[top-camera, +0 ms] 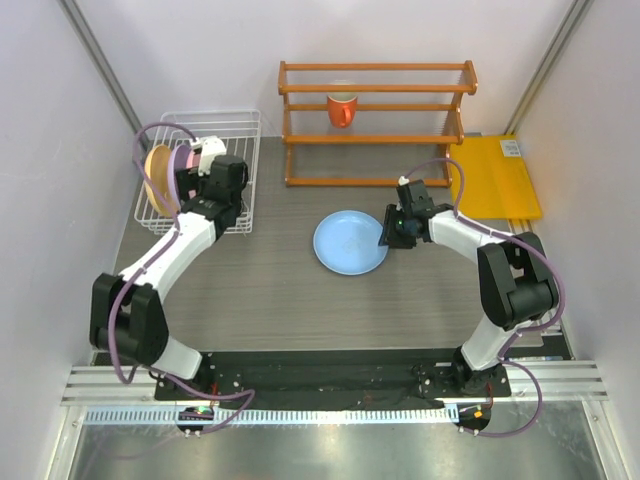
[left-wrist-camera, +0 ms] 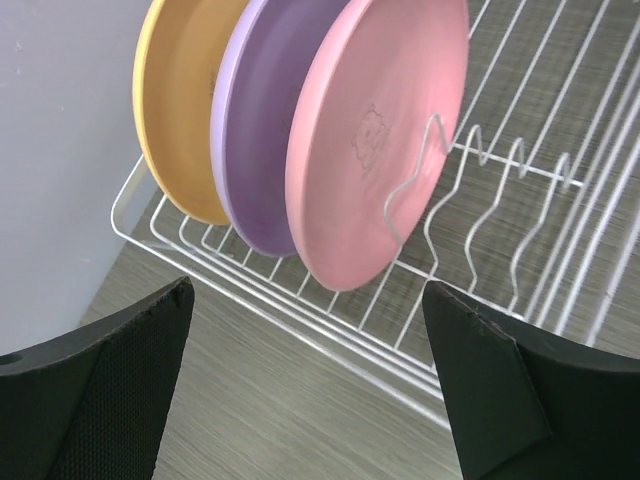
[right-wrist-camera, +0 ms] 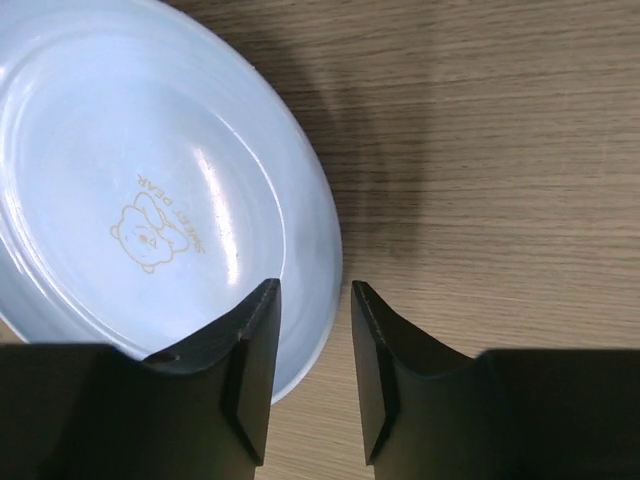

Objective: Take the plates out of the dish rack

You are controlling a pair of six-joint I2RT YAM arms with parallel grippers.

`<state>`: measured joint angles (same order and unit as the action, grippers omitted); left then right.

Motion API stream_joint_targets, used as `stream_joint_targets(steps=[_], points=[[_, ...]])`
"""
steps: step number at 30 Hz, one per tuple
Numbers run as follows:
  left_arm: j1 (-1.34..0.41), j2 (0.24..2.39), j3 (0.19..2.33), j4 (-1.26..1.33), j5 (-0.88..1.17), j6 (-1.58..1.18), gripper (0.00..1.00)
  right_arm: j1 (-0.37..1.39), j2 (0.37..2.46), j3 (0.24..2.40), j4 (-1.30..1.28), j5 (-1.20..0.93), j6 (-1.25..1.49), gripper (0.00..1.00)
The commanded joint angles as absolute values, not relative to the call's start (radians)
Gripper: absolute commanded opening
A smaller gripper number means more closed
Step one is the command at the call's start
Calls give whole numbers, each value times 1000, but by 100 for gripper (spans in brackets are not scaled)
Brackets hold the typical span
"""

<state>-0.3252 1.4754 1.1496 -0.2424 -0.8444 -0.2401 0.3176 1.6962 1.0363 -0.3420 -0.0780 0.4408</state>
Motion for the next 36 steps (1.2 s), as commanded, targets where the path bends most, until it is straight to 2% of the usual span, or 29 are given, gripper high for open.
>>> stream_joint_targets(steps=[1,9,11,15,18,25,27,29,30,32,33,35,36], points=[[-288,1546,1222,-138,-907,-175,96,316,1674,1042,-339,-20,422,44],[-242,1660,1285,-64,-945,-109,95,308,1612,1045,-368,41,394,53],[-232,1689,1307,-55,-940,-92,88,304,1602,1045,-376,51,390,53],[-227,1727,1338,-48,-945,-74,57,296,1600,1046,-382,58,385,53],[-224,1749,1354,-49,-957,-66,45,290,1601,1046,-383,58,385,53],[-206,1759,1351,-60,-959,-77,45,284,1592,1043,-390,60,380,53],[-201,1763,1350,-61,-959,-83,43,284,1591,1042,-393,60,379,53],[-196,1766,1351,-66,-953,-87,36,279,1586,1039,-393,61,377,53],[-195,1767,1351,-67,-953,-89,29,279,1588,1039,-393,61,376,52],[-193,1770,1353,-74,-948,-95,22,276,1586,1037,-394,63,376,53],[-192,1770,1354,-77,-945,-97,10,275,1586,1035,-396,63,374,53],[-190,1772,1359,-93,-942,-106,1,272,1580,1034,-396,63,374,53],[-190,1769,1362,-95,-942,-106,0,272,1577,1031,-396,66,374,53]])
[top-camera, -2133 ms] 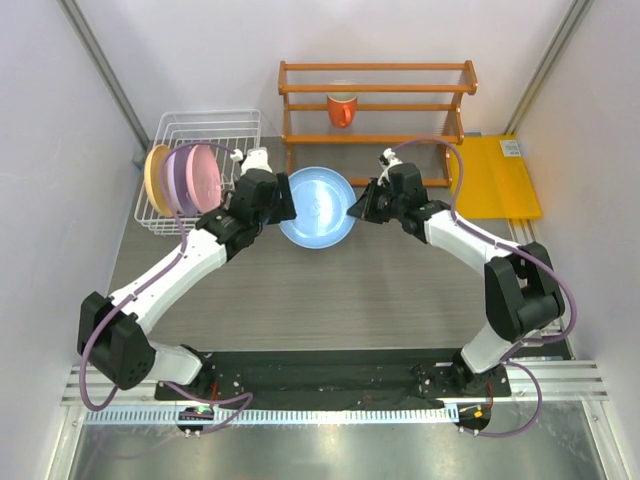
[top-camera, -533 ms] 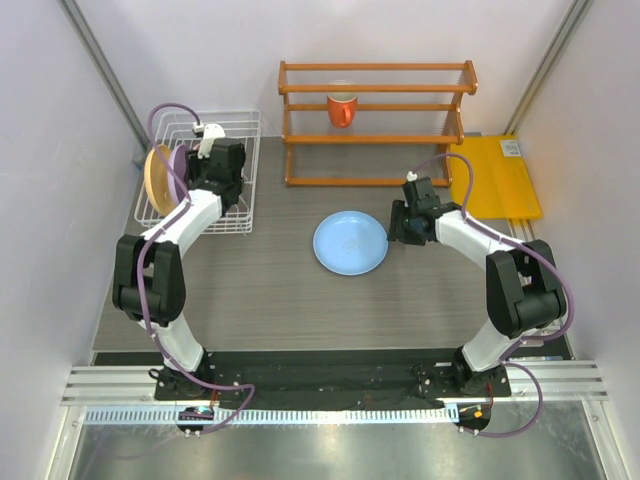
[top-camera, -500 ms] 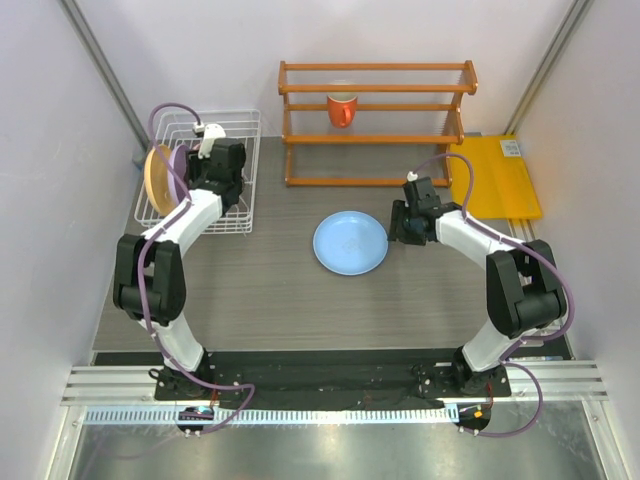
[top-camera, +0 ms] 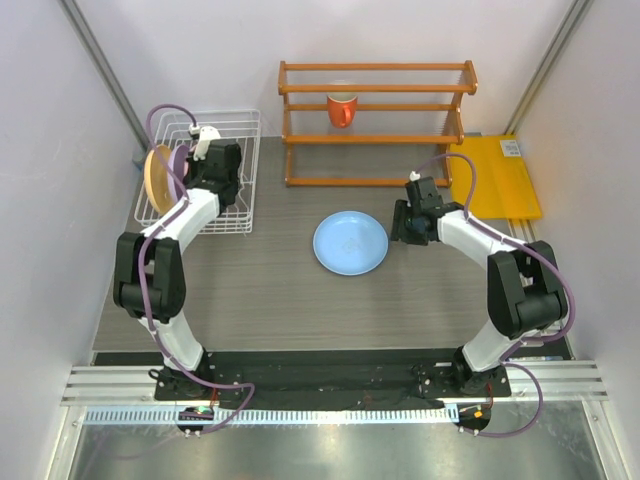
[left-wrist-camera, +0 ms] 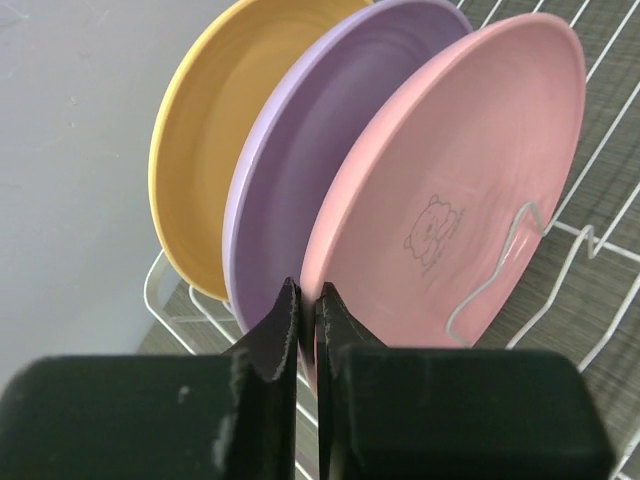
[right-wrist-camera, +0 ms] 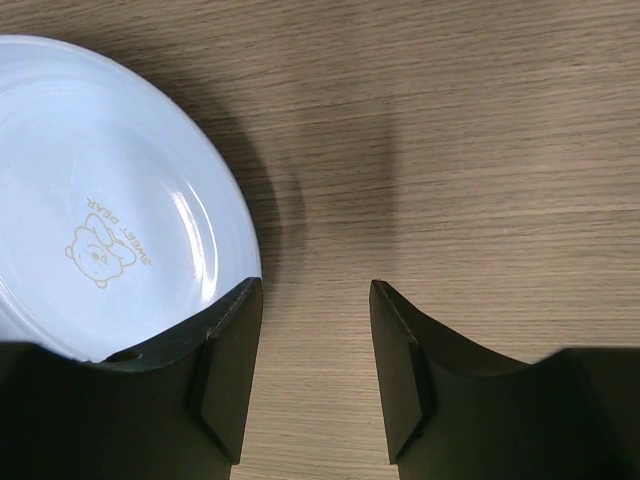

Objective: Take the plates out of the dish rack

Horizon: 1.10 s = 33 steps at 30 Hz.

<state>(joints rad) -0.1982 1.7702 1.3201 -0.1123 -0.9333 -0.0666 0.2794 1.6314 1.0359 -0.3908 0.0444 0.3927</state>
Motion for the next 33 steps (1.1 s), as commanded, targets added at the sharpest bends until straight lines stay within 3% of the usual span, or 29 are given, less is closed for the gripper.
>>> stream_joint_targets(steps=[1,23,27,33], points=[[-190,1763,1362,-100,-942,-106,0,272,1575,1031,-397,69,376,53],[-258,1477,1428,-109,-1043,86,0,270,1477,1023,-428,110,376,56],[-301,1413,1430,-241,-930,-27,0,270,1433,1034,-428,57,373,61],[-325,1350,1368,-383,-545,-308,0,285,1361,1081,-384,-122,397,67]])
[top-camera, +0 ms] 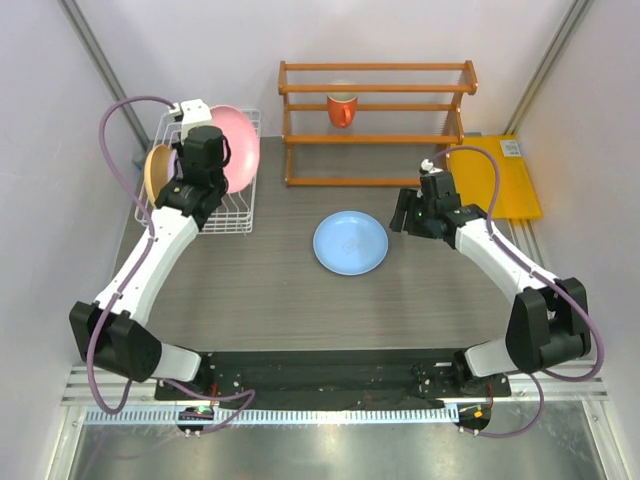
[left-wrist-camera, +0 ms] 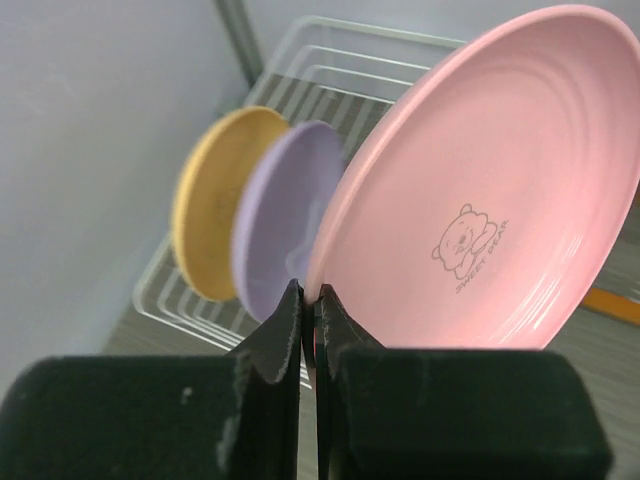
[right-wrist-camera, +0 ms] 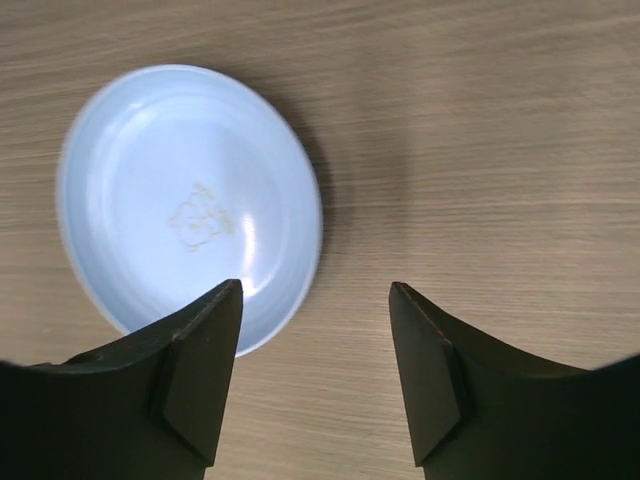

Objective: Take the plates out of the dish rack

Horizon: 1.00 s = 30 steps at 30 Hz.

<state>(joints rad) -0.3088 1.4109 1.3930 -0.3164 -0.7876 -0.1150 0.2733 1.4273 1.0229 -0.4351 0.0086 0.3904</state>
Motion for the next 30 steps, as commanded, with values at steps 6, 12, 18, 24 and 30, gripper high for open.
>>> stream_joint_targets(steps=[6,12,18,24,30], points=[[-359,1353,1279,-350,-237,-489,0,316,1327,1071,-250,-222,474,69],[-449,1381,1235,-311,-178,-552,0,357,1330,1077,-169,-245,523,71],[-526,1399,1209,-287,-176,-587,0,385,1377,1088,-130,-258,543,71],[-580,1413,1207,-276,-193,-601,0,408,1433,1095,-126,-245,546,68],[-600,1404,1209,-272,-212,-603,0,410,1463,1089,-146,-221,529,17]])
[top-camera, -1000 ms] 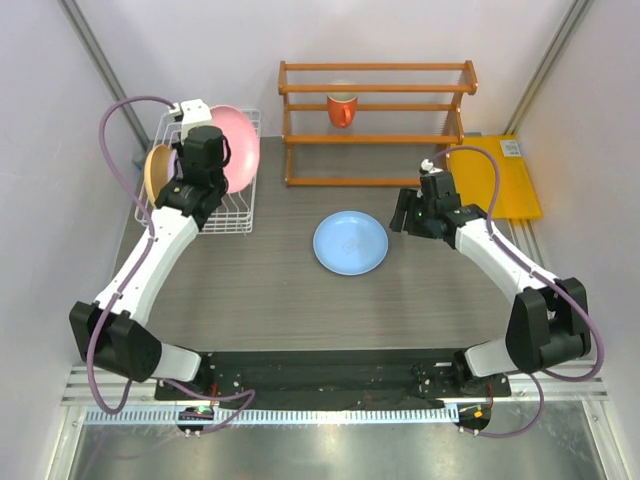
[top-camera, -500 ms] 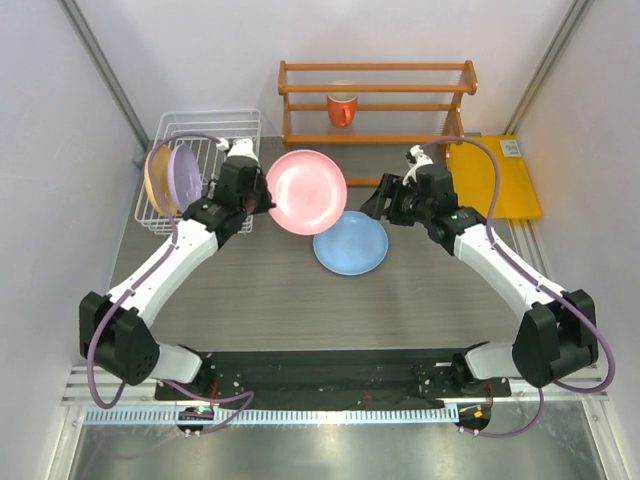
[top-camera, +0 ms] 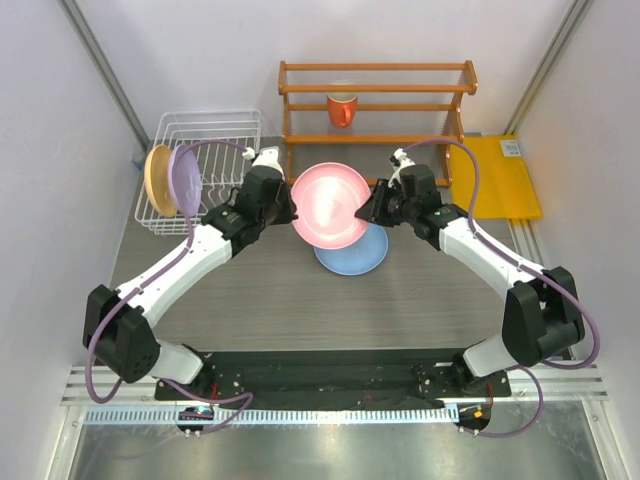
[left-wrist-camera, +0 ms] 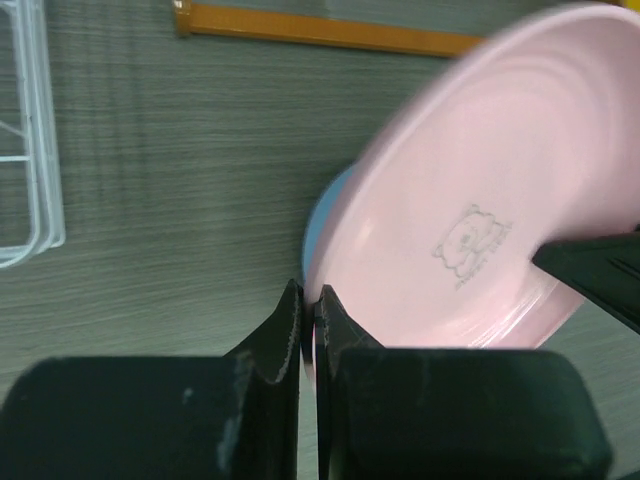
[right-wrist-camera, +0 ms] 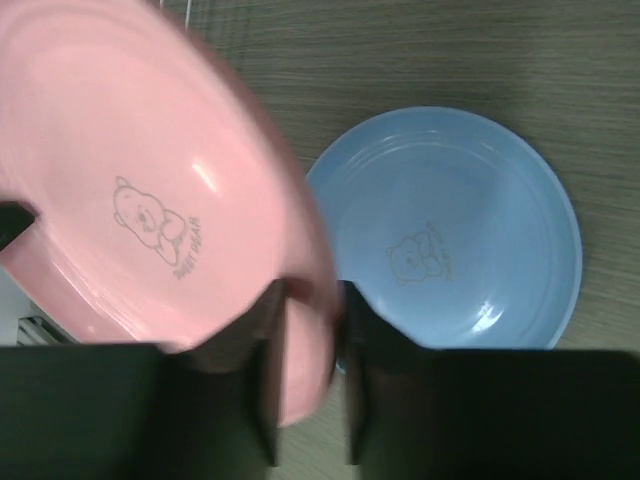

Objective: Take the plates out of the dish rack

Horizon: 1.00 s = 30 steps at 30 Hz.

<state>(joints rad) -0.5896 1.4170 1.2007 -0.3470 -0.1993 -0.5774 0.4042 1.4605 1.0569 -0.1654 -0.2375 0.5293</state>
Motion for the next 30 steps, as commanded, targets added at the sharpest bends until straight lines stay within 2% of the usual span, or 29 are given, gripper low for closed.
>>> stream_joint_targets(steps=[1,3,5,6,8,9,13,15,23,30], points=[[-600,1394,1204,-272,-218,-601,0,410,1456,1088,-152,-198,528,9],[-600,1388,1198,-275,-257,-597,0,410,1447,1092,-173,-173,517,2],[-600,1375,1186,-278,-293,-586,0,410,1427,1095,-198,-141,505,1],[-598,1371,1178,-281,-331,-578,7,408,1421,1095,-205,-129,500,1],[-600,1367,1178,-298,-365,-566,32,408,1407,1095,-227,-89,489,1],[-600,1365,1181,-307,-411,-552,54,408,1404,1097,-236,-72,486,1],[-598,1351,1183,-351,-571,-500,89,403,1413,1092,-294,-6,468,1],[-598,1330,1177,-371,-649,-480,99,396,1431,1083,-308,-5,463,1],[-598,1201,1111,-304,-909,-333,99,348,1526,1069,-341,-67,456,1],[-598,1094,1013,-180,-1026,-221,99,328,1589,1069,-342,-178,485,1]])
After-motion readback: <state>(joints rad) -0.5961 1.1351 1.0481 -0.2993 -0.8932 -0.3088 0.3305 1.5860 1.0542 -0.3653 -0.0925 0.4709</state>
